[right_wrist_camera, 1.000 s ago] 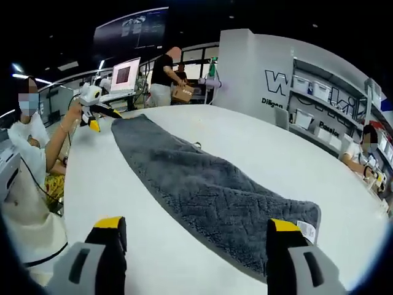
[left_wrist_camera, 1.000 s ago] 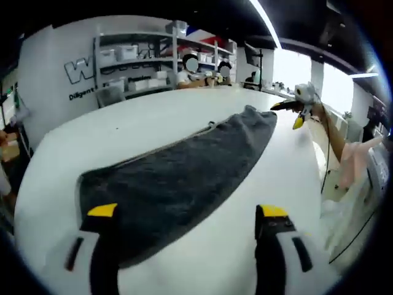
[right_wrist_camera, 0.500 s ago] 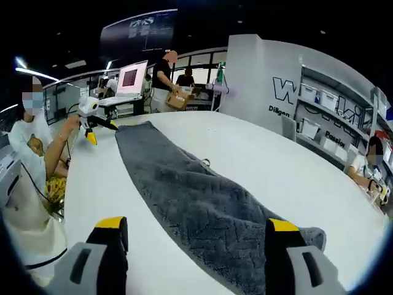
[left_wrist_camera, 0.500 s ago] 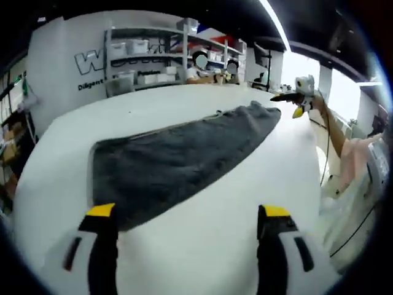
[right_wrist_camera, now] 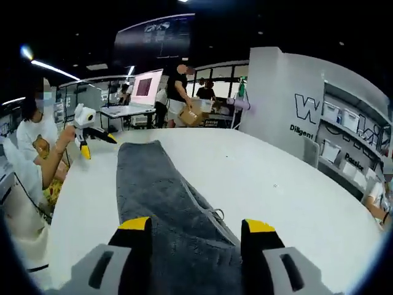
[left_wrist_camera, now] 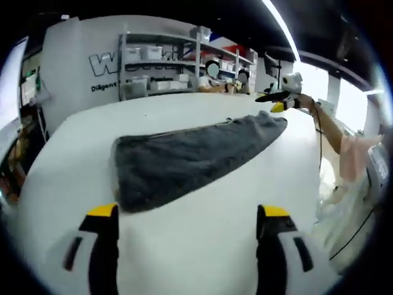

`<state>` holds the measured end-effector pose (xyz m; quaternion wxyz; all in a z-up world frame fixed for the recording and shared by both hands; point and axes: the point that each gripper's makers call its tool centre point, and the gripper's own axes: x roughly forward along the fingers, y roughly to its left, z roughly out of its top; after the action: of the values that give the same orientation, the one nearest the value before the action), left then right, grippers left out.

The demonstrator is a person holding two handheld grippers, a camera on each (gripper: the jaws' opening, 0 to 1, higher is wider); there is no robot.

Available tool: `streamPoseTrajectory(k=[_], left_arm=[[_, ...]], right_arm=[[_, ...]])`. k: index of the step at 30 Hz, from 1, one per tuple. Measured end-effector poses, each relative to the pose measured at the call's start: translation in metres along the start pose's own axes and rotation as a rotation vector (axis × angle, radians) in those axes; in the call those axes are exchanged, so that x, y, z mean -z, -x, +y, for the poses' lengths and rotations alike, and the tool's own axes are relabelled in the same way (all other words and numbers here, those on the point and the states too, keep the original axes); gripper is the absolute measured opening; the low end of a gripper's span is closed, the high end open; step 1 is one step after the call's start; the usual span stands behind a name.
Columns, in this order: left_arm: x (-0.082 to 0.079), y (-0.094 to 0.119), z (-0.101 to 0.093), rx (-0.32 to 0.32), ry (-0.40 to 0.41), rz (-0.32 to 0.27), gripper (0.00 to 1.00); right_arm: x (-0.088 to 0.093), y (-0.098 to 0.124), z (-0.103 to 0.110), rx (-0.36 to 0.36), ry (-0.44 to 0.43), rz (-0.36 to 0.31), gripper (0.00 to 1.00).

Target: Fold the towel on the table until its edges align and the towel forms a compact rectangular stack.

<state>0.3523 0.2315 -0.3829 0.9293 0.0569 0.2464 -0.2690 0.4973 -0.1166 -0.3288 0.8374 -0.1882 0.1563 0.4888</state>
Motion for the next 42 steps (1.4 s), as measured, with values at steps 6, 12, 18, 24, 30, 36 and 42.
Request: streamPoseTrajectory(k=[6,12,18,24,30,36,42], left_arm=[[0.004,0.008,0.004,-0.015,0.011,-0.007,0.97],[0.005,0.013,0.007,-0.034,0.011,-0.004,0.96],[0.003,0.015,0.007,-0.044,0.011,-0.019,0.93],[0.003,0.015,0.005,-0.04,0.002,-0.009,0.93],[0.005,0.016,0.009,-0.044,0.009,-0.009,0.93],[0.007,0.013,0.007,-0.037,0.007,-0.002,0.92],[0.004,0.014,0.008,-0.039,0.009,-0.013,0.92]], right_arm=[[0.01,-0.046,-0.002,-0.029,0.025,0.089,0.46],[0.022,-0.077,-0.004,-0.056,0.028,0.167,0.32],[0.033,-0.094,-0.016,-0.033,0.016,0.215,0.28],[0.043,-0.101,-0.01,-0.064,-0.049,0.236,0.19],[0.042,-0.098,-0.009,-0.071,-0.078,0.216,0.08],[0.036,-0.1,-0.014,-0.048,-0.072,0.182,0.07],[0.02,-0.104,-0.024,-0.002,-0.047,0.127,0.06]])
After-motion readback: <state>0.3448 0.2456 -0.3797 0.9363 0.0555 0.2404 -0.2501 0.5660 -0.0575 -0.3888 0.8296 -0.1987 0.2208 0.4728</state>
